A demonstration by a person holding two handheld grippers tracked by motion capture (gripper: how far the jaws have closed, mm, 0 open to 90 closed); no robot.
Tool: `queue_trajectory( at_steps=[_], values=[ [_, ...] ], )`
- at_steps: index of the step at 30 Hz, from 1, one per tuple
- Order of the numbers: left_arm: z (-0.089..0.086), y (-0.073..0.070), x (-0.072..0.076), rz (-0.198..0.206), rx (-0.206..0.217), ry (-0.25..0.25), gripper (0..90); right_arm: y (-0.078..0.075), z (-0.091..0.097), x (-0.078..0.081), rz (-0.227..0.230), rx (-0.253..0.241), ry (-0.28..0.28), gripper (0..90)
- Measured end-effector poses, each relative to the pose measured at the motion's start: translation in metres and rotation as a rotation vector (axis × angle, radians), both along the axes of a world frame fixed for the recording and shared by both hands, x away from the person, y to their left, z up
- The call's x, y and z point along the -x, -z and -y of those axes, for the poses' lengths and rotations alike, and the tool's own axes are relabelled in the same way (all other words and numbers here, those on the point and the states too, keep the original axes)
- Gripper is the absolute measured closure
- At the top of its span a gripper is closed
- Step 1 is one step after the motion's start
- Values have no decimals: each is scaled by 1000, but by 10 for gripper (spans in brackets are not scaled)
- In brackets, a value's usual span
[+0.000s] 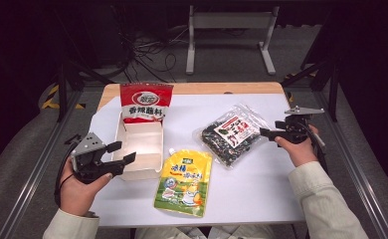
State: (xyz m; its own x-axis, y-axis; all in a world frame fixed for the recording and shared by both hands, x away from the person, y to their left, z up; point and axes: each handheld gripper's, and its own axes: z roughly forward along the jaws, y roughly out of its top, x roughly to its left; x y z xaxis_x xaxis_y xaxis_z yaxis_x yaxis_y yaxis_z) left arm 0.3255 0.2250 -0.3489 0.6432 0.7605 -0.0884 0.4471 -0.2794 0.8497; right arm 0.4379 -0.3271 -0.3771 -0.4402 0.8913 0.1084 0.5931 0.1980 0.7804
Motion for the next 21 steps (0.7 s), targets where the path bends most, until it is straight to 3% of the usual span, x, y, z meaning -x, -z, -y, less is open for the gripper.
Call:
queue_trajectory(
  at_steps=[4, 12, 21],
  values=[
    [-6, 0, 5, 2, -4, -17, 360, 10, 1, -15, -19, 13, 31, 225],
    [-14, 5, 13, -4, -16, -66, 334, 23, 5, -28, -48, 30, 68, 216],
    [-16, 6, 14, -3, -21, -72, 327, 36, 7, -39, -83, 42, 105, 216]
  ],
)
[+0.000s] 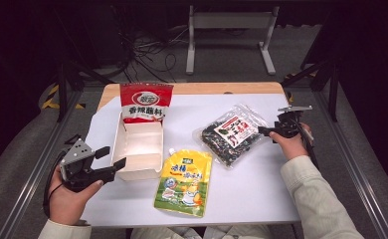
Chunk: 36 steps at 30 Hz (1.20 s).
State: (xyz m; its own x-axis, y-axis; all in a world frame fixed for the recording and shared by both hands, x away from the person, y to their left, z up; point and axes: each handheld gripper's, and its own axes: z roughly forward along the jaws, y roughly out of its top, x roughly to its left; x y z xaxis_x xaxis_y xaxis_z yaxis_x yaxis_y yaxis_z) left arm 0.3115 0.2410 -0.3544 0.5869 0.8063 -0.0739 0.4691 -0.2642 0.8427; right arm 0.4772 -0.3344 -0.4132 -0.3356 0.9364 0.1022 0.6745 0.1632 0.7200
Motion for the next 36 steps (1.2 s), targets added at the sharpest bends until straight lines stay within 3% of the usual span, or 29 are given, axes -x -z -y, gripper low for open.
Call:
queue_trajectory(
  at_steps=[15, 31, 36],
  values=[
    [3, 3, -4, -18, -24, 14, 318, 12, 3, -9, -23, -11, 27, 203],
    [7, 4, -6, -16, -27, 38, 311, 32, 3, -22, -54, -13, 52, 104],
    [8, 4, -6, -15, -33, 44, 311, 33, -2, -21, -53, 37, 36, 145]
  ],
)
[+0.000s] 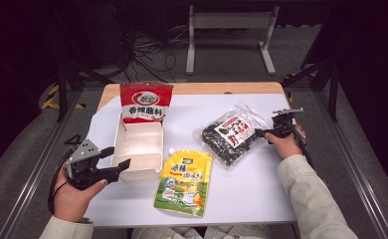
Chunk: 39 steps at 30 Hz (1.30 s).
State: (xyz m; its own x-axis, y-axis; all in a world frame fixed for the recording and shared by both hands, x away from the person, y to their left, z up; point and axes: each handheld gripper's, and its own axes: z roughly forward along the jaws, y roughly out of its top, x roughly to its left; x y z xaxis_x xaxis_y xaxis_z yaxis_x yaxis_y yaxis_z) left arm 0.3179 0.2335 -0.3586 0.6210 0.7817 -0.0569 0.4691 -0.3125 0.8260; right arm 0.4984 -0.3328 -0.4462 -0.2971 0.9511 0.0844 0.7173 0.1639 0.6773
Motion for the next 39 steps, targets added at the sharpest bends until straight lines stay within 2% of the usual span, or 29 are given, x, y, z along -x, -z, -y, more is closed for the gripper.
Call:
queue_trajectory(
  at_steps=[7, 11, 13, 15, 19, 25, 27, 31, 33, 36, 39],
  values=[
    [0, 0, 0, -5, 10, 0, 311, -1, -5, 3, -6, 23, 0, 247],
    [2, -1, 0, -3, 8, 7, 310, -5, -10, 7, -19, 31, 13, 441],
    [3, -1, 0, 0, 7, 13, 310, -5, -13, 8, -23, 29, 15, 496],
    [4, -1, 0, 2, 5, 14, 311, -6, -11, 9, -23, 23, 27, 595],
    [4, -1, -1, -2, 3, 13, 311, -5, -4, 10, -29, -35, 47, 711],
    [5, 0, -2, -3, -4, 20, 310, -6, -5, 11, -22, -29, 42, 779],
    [6, 0, -3, -7, 0, 21, 311, -7, -4, 11, -30, -45, 36, 805],
    [6, 1, -3, -12, 4, 17, 310, -11, -7, 12, -27, -9, 27, 826],
    [6, 0, -3, -11, 3, 17, 310, -13, -7, 13, -32, -19, 26, 833],
    [6, 1, -4, -4, 9, 16, 309, -16, -6, 16, -24, -22, 23, 835],
    [8, 1, -5, -3, 14, 15, 314, -26, -6, 21, 21, -28, 10, 838]
  ],
)
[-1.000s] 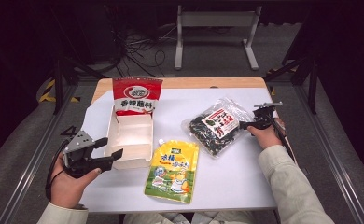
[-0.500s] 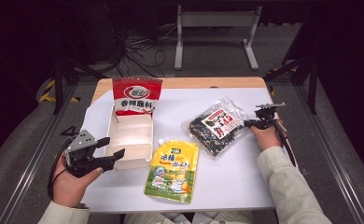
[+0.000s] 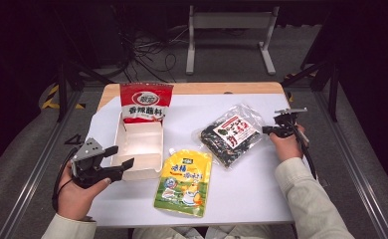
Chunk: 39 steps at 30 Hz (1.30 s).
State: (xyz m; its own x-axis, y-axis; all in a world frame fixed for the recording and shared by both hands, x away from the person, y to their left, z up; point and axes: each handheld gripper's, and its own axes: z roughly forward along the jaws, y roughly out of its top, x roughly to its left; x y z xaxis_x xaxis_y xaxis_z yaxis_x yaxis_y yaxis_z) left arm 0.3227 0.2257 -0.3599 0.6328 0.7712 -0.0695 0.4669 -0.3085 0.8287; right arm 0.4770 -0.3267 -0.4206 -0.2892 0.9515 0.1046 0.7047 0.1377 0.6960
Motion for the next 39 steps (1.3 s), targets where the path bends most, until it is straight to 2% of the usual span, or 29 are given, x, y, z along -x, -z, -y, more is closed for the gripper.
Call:
queue_trajectory(
  at_steps=[4, 5, 6, 7, 8, 10, 16, 18, 20, 23, 26, 27, 28, 31, 36, 39],
  values=[
    [2, 0, 0, 8, -6, 14, 335, -15, 2, 7, 59, -33, -16, 840],
    [3, 0, 0, 11, -8, 23, 335, -15, 2, 7, 59, -33, -16, 840],
    [4, 0, 0, 15, -6, 31, 341, -25, 3, 12, 90, -44, -27, 841],
    [4, 0, 0, 35, 2, 37, 345, -30, 3, 15, 103, -46, -33, 842],
    [4, -1, 0, 52, 29, 59, 347, -36, 4, 18, 116, -56, -40, 842],
    [4, -2, 0, 64, 39, 71, 353, -41, 3, 20, 128, -60, -47, 843],
    [8, -3, -2, 69, 63, 101, 384, -76, -3, 37, 213, -56, -105, 847],
    [9, -3, -3, 75, 88, 123, 384, -87, -4, 44, 244, -63, -126, 849],
    [11, -3, -3, 54, 124, 146, 398, -93, -5, 49, 259, -68, -137, 850],
    [13, -4, -4, 32, 144, 163, 443, -106, -6, 59, 291, -71, -159, 853],
    [15, -3, -5, 27, 134, 166, 450, -116, -8, 68, 310, -68, -183, 855],
    [15, -3, -6, 33, 115, 171, 451, -118, -8, 70, 312, -73, -189, 855],
    [17, -3, -6, 24, 117, 171, 454, -121, -9, 73, 321, -64, -196, 856],
    [20, -3, -7, 30, 100, 178, 456, -130, -12, 81, 340, -51, -222, 856],
    [31, -2, -6, 58, 48, 209, 444, -144, -19, 96, 373, -22, -266, 857],
    [34, -1, -7, 43, 65, 231, 466, -147, -21, 100, 380, -20, -276, 857]
  ],
)
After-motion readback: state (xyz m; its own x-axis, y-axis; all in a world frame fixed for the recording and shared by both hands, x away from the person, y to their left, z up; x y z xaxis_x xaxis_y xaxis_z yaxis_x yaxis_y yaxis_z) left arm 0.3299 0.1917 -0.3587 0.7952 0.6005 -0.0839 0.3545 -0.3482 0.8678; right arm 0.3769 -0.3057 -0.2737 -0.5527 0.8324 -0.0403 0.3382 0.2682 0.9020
